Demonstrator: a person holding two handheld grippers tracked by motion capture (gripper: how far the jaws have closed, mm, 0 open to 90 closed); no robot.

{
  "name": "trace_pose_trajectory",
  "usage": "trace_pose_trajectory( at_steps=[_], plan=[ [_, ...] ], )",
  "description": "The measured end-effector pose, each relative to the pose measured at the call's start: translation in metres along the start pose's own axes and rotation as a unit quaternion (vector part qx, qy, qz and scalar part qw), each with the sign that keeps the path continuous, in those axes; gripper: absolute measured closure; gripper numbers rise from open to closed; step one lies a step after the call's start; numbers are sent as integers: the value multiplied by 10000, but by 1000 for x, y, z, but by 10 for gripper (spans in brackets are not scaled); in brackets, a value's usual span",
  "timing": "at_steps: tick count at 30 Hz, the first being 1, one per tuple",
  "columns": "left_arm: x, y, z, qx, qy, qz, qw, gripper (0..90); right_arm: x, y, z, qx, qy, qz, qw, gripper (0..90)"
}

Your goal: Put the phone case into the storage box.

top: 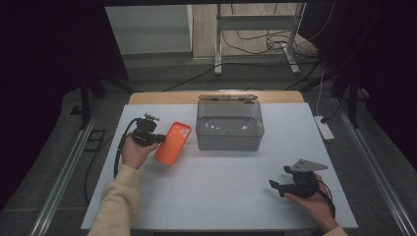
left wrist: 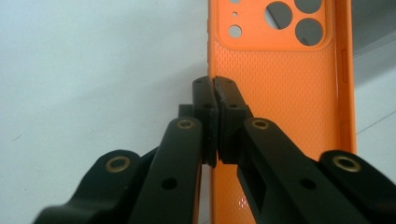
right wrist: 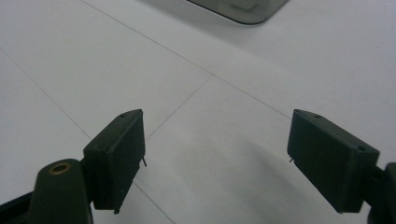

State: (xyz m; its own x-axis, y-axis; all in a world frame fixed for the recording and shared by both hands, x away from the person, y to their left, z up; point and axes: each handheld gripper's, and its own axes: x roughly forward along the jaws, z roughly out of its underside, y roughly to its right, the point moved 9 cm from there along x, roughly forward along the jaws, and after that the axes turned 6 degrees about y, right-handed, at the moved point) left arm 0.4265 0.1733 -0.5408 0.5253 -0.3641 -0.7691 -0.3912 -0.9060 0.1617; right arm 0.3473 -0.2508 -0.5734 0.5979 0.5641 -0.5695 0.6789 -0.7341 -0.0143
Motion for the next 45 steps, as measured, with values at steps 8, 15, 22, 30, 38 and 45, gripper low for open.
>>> trace_pose_trajectory(
  at_steps=[8,15,22,30,38,45],
  plan=[
    [-8,4,-4,48,145,60,9999,884,0,0,0,-3,-4,3,10000,194],
    [-15,9,-7,106,283,132,9995,884,0,1,0,-11,-5,14,10000,195],
    [-21,13,-8,113,364,233,9990,884,-1,1,-1,20,50,26,10000,196],
    [-25,16,-8,139,384,338,9986,884,0,1,0,-2,20,16,10000,196],
    [-31,21,-10,195,473,374,9980,883,-1,1,0,-26,-22,49,10000,196],
    [-37,28,-12,201,574,593,9964,884,0,1,0,-5,10,9,10000,195]
  ],
)
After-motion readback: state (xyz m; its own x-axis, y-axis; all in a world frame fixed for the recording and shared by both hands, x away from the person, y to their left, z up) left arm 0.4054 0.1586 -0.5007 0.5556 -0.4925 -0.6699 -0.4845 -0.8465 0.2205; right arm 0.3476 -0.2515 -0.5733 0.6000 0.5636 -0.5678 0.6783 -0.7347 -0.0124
